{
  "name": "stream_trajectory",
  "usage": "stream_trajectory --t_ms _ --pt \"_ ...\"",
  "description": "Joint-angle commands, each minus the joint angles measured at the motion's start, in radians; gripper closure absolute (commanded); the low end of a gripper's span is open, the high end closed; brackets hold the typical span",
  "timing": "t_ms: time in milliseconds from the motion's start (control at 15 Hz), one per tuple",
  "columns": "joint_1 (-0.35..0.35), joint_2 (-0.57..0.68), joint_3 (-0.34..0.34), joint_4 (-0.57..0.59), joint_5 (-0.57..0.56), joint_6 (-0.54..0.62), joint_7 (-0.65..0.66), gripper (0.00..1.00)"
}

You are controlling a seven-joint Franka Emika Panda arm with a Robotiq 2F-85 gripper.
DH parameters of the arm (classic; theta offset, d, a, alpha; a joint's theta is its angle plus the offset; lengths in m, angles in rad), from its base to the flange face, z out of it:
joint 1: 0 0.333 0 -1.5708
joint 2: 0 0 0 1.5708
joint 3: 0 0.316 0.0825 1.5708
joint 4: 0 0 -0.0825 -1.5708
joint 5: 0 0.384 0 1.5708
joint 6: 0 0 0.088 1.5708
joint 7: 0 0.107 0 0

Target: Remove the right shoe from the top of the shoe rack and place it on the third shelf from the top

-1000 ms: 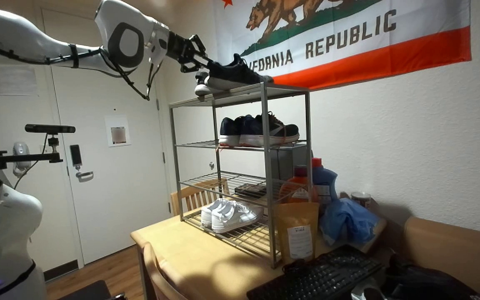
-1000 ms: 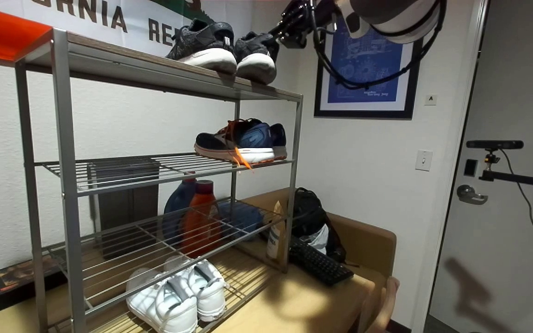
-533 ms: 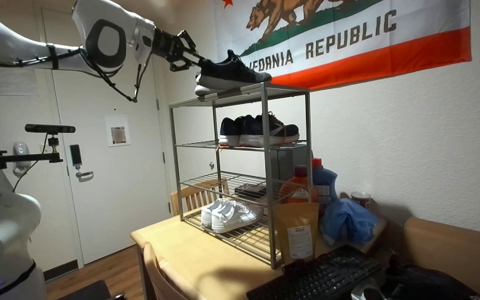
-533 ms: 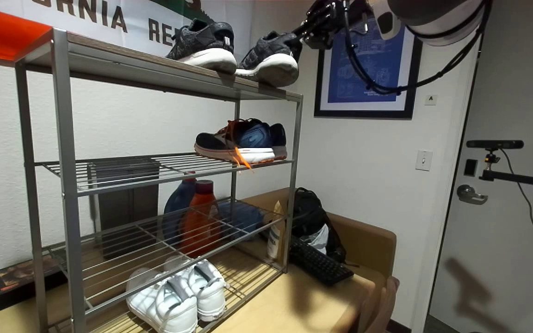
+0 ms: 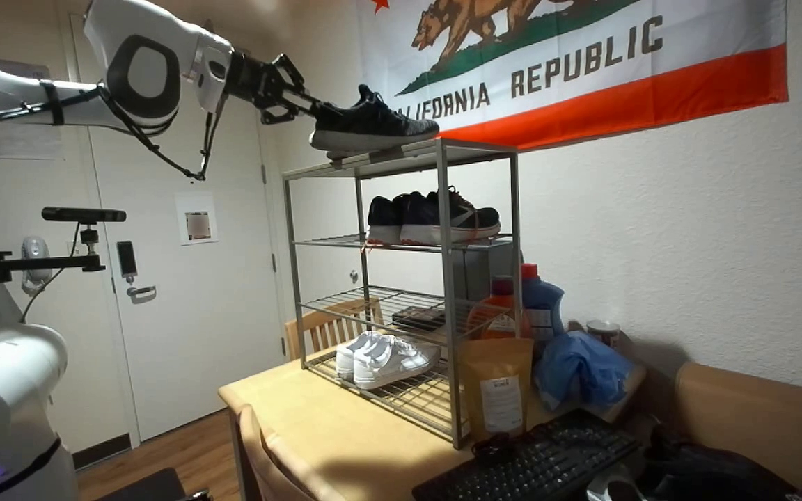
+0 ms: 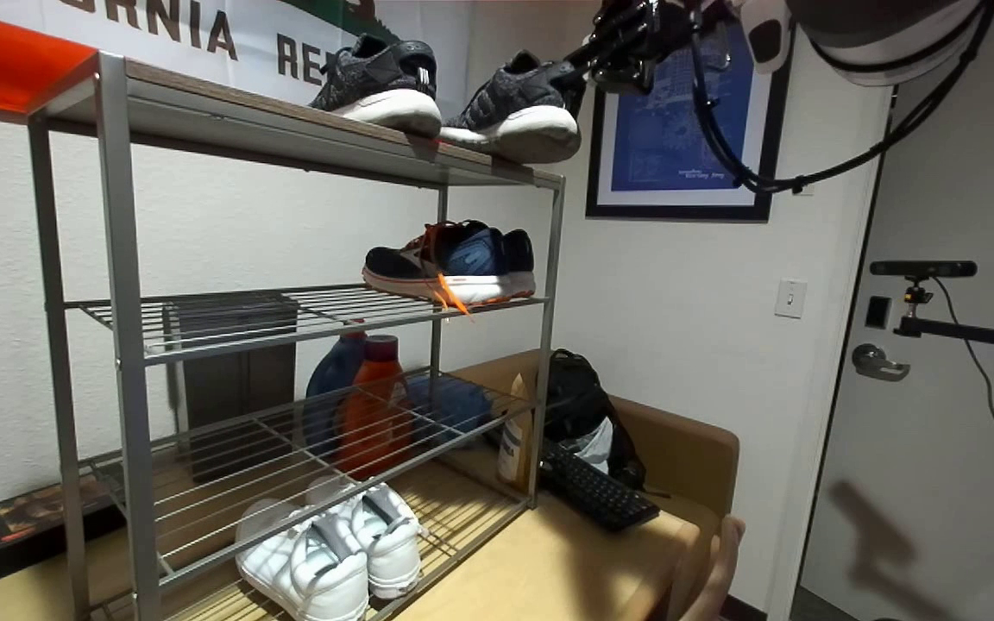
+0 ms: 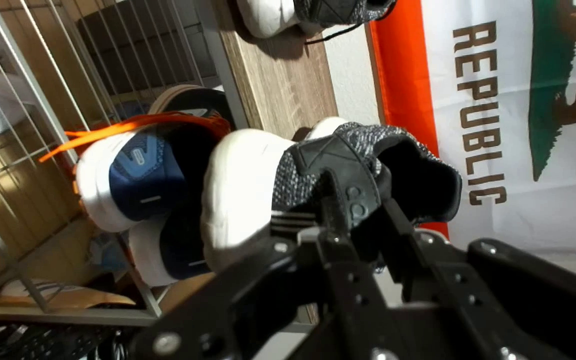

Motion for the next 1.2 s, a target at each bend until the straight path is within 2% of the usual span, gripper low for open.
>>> stream_trajectory --t_ms 0,1133 --pt "0.014 -0.077 0.002 -0.052 0.005 -0.034 -0.031 0.94" --pt "0.038 -0.23 -0.002 -0.102 0.016 -0.143 -0.064 0.94"
